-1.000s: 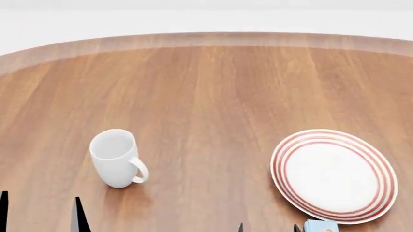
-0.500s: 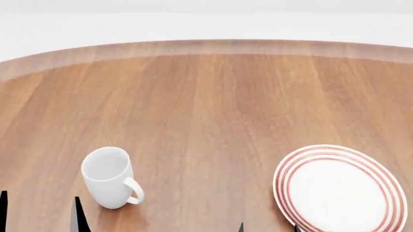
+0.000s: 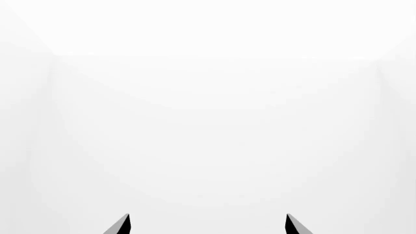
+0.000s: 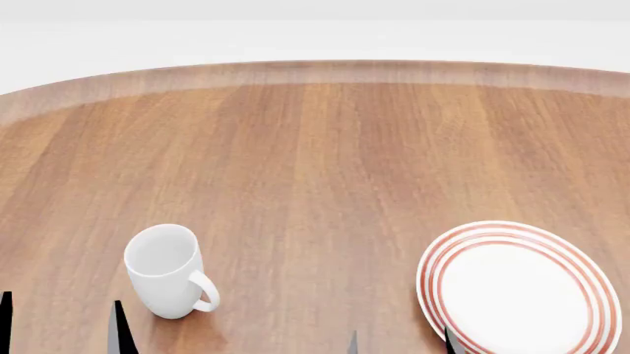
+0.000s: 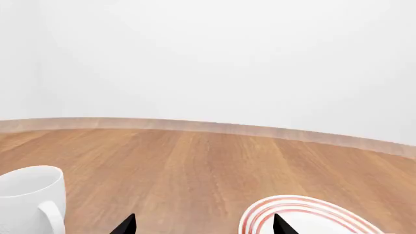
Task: Pick up the red mug and put it on the plate
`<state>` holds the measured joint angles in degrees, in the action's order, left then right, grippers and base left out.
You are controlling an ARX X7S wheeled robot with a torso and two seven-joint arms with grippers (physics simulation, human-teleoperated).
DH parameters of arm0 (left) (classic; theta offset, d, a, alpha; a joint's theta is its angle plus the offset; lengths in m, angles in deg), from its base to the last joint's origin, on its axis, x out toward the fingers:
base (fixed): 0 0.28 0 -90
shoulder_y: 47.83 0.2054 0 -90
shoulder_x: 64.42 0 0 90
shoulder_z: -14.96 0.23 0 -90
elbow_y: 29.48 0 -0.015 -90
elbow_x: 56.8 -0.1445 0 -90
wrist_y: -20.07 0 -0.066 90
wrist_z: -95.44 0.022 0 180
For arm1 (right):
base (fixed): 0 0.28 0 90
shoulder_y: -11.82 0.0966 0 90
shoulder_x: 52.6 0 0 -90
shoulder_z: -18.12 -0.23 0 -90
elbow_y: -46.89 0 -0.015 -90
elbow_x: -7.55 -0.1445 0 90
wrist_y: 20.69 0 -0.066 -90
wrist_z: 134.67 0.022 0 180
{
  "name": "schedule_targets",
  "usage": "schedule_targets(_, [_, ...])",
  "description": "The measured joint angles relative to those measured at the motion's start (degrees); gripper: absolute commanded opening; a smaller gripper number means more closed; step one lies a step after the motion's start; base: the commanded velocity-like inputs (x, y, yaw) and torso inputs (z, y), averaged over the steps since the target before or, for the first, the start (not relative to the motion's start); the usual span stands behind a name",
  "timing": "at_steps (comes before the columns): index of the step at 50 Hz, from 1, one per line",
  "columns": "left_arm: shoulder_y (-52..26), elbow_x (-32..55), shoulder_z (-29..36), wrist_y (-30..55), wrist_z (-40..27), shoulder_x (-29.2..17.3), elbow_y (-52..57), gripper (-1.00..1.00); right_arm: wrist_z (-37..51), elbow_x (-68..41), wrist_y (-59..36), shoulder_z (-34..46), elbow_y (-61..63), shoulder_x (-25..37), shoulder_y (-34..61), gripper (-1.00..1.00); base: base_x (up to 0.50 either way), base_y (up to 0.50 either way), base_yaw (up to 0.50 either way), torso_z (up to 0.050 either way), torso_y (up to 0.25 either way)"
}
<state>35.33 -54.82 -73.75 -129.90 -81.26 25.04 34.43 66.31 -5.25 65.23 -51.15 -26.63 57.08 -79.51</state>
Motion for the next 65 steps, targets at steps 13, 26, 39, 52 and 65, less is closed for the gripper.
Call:
schedule_targets(13, [0.01, 0.25, -0.09, 0.00, 0.32, 0.10, 0.07, 1.00, 2.84, 3.25, 2.24, -0.20, 13.09, 5.55, -10.84, 1.00, 0.00, 0.00, 0.00, 0.000, 0.000])
schedule_targets(26, [0.02, 0.43, -0.15, 0.00, 0.68, 0.16, 0.16, 1.00, 4.34, 6.07, 13.85, -1.10, 17.26, 10.07, -23.85, 1.00, 0.00, 0.00, 0.00, 0.000, 0.000])
schedule_targets(39, [0.02, 0.58, -0.15, 0.00, 0.95, 0.19, 0.16, 1.00, 4.24, 8.39, 23.58, -0.43, 13.12, 11.85, -30.25, 1.00, 0.00, 0.00, 0.00, 0.000, 0.000])
schedule_targets(52, [-0.02, 0.84, -0.02, 0.00, 1.17, 0.15, -0.07, 1.00, 2.64, 9.05, 27.86, 0.98, 7.94, 13.16, -31.51, 1.00, 0.00, 0.00, 0.00, 0.000, 0.000])
schedule_targets(65, [-0.04, 1.02, 0.08, 0.01, 1.28, 0.12, -0.22, 1.00, 1.47, 8.86, 29.71, 2.50, 2.07, 12.85, -30.75, 1.00, 0.00, 0.00, 0.00, 0.000, 0.000])
